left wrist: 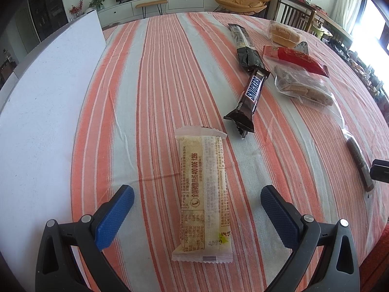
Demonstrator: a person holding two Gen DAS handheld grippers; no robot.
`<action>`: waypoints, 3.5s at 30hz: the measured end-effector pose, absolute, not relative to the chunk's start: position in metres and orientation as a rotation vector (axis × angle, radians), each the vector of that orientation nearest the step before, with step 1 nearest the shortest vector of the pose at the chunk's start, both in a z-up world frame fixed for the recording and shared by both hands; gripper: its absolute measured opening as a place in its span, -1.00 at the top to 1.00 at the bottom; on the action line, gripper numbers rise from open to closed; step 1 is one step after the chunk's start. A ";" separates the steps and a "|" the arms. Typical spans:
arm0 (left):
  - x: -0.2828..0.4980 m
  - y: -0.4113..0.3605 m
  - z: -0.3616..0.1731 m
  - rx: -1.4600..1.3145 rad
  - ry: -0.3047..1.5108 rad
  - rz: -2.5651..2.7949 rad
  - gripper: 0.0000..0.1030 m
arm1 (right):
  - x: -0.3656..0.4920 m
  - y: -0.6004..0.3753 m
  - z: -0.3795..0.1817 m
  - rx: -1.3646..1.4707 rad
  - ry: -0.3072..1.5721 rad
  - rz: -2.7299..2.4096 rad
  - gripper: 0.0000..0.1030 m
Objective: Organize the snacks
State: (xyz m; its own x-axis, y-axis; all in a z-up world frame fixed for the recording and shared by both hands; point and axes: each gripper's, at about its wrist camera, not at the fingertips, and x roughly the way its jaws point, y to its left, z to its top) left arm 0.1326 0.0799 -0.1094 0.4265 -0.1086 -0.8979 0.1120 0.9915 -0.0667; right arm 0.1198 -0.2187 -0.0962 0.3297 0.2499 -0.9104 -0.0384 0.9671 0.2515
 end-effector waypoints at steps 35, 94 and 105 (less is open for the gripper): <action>-0.015 0.229 0.079 -0.450 0.731 -0.159 0.46 | 0.087 -0.010 0.050 0.161 1.078 0.649 0.66; 0.136 -0.005 -0.114 0.076 0.952 -0.153 -1.00 | 0.122 -0.214 -0.113 0.085 0.888 -0.187 -0.68; 0.136 -0.005 -0.114 0.076 0.952 -0.153 -1.00 | 0.122 -0.214 -0.113 0.084 0.886 -0.189 -0.72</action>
